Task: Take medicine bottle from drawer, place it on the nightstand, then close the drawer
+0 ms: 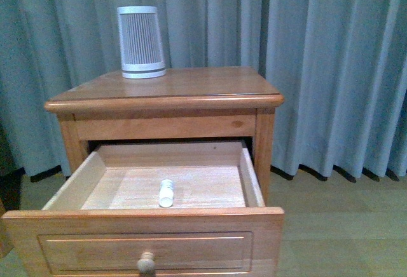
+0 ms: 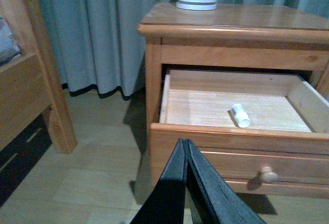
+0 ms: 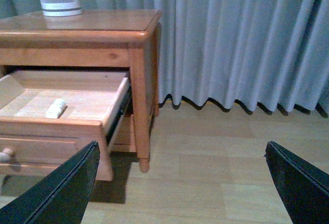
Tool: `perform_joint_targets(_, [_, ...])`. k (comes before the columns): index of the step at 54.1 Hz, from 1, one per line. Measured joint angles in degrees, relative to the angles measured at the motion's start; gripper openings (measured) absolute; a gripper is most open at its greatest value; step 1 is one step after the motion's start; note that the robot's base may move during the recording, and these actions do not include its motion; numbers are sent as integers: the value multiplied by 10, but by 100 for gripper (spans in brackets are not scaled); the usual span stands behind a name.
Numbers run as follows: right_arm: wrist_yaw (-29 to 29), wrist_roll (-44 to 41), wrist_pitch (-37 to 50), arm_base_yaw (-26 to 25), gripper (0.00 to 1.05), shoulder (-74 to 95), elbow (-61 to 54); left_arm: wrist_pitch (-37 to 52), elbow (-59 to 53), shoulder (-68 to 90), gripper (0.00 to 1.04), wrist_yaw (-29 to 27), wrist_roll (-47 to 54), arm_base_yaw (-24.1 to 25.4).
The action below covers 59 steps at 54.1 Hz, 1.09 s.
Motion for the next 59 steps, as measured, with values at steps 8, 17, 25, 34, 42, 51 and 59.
perform_joint_targets(8, [0,0,0,0,98,0,0,-47,0,-50,3,0,0,0])
perform_joint_targets(17, [-4,0,0,0,98,0,0,-95,-1,-101,3,-3,0,1])
perform_joint_targets(25, [-4,0,0,0,98,0,0,-132,0,-137,4,-1,0,1])
perform_joint_targets(34, [-4,0,0,0,98,0,0,-167,-1,-171,3,0,0,1])
perform_joint_targets(42, [-20,5,-16,-5,98,10,5,-190,0,-196,6,0,0,1])
perform_joint_targets(51, [-67,46,-40,-3,98,299,212,-191,0,-200,40,0,0,1])
perform_joint_targets(59, [-23,29,42,52,98,514,402,-191,-1,-201,70,0,0,1])
